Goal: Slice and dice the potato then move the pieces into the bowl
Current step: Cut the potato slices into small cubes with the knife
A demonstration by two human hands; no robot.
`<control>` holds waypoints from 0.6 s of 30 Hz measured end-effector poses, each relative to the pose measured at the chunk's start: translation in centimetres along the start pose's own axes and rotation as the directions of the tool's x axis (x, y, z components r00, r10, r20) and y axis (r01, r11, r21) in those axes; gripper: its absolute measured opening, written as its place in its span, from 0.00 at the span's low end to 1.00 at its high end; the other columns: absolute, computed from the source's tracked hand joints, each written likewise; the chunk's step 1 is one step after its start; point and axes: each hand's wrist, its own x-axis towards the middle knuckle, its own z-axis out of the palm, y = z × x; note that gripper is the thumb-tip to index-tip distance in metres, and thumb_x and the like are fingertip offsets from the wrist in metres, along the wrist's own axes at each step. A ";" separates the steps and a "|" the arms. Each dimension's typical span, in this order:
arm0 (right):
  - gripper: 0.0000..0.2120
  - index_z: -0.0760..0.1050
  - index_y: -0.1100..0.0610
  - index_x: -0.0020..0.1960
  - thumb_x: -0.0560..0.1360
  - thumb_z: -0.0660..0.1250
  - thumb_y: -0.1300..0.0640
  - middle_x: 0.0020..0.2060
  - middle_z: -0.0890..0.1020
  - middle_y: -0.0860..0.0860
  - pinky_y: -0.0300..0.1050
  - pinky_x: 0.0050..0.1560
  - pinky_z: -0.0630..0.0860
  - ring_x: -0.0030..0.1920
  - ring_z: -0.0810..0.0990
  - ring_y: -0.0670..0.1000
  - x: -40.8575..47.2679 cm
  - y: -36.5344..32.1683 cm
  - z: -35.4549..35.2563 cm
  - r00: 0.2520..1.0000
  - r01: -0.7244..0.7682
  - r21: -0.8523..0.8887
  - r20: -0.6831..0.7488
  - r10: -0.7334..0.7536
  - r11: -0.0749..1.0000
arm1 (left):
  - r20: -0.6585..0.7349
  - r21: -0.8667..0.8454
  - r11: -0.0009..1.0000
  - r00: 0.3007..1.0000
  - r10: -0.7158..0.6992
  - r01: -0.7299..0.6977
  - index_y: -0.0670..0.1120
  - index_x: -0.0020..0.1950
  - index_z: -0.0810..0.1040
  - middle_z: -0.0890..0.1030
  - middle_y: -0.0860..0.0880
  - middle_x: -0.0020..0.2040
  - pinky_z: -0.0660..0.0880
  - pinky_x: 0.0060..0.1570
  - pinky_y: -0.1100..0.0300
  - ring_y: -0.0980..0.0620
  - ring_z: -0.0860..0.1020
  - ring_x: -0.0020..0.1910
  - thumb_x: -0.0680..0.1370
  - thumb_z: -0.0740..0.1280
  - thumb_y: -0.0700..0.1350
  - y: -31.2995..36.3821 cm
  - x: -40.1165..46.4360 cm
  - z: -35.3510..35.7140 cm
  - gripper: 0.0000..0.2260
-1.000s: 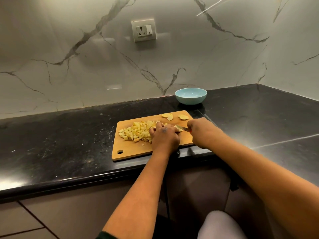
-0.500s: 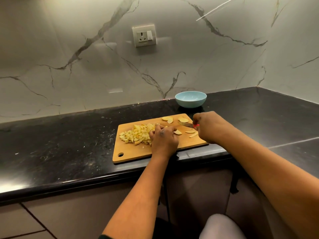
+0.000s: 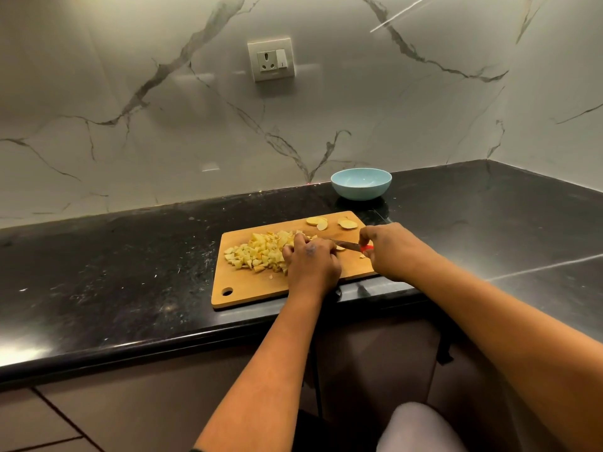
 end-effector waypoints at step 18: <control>0.18 0.75 0.56 0.63 0.74 0.68 0.66 0.53 0.79 0.54 0.45 0.56 0.77 0.49 0.76 0.51 -1.2 -0.5 -3.0 0.993 0.023 -0.135 0.115 -0.008 0.991 | 0.010 0.033 0.999 1.000 0.003 -0.004 0.50 0.56 0.82 0.81 0.50 0.55 0.60 0.61 0.45 0.47 0.67 0.63 0.79 0.58 0.45 0.1 -0.1 -0.1 0.13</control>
